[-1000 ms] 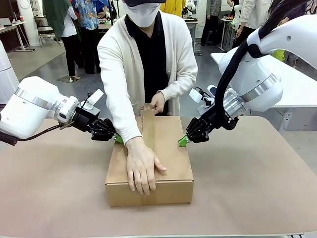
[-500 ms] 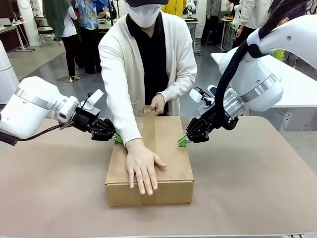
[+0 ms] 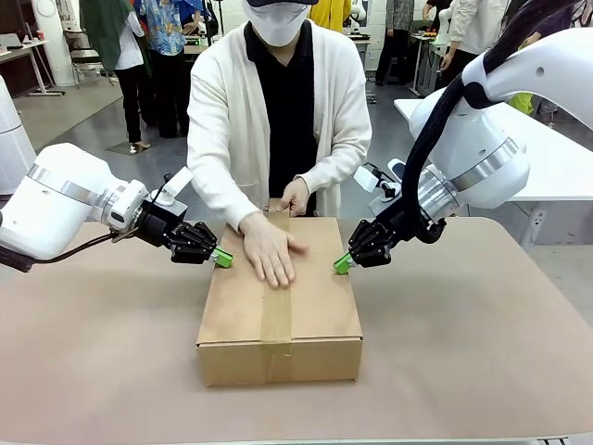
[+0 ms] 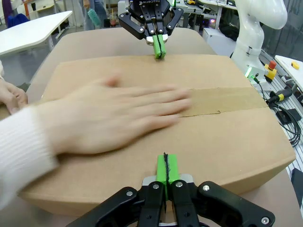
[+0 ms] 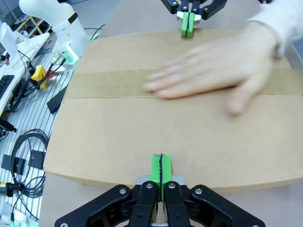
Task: Wrap the clocks to prevent damage.
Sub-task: After the human seals the box with tape, release both hands from the side flaps of the Package Box.
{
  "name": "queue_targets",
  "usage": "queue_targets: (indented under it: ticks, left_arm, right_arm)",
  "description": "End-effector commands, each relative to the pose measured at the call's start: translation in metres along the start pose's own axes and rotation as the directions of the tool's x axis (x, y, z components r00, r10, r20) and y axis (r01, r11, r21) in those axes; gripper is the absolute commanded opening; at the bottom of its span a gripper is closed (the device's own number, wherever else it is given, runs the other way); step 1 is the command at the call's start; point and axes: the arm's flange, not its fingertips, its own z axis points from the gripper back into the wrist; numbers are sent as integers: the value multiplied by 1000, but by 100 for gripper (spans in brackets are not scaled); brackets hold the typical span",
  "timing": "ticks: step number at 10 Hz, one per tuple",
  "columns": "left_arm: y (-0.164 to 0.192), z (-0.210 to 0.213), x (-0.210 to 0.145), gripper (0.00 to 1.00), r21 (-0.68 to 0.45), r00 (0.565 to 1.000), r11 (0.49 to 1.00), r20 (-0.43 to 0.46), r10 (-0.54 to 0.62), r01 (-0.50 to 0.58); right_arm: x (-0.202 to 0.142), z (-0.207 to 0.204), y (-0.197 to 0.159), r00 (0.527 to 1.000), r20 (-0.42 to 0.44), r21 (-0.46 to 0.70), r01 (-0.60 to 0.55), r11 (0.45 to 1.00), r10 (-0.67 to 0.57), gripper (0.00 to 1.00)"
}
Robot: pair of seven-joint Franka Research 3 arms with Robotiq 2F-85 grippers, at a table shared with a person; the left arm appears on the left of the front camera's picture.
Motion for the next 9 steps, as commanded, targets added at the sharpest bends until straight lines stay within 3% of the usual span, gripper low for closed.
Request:
queue_targets:
  ticks: [1,9]
  left_arm:
    - [0,-1,-3,0,0,1000,1000,-4,-6,6]
    - [0,-1,-3,0,0,1000,1000,-4,-6,6]
  right_arm:
    - [-2,-4,1,1000,4,-5,12,1000,-12,1]
    - [-2,-4,1,1000,4,-5,12,1000,-12,1]
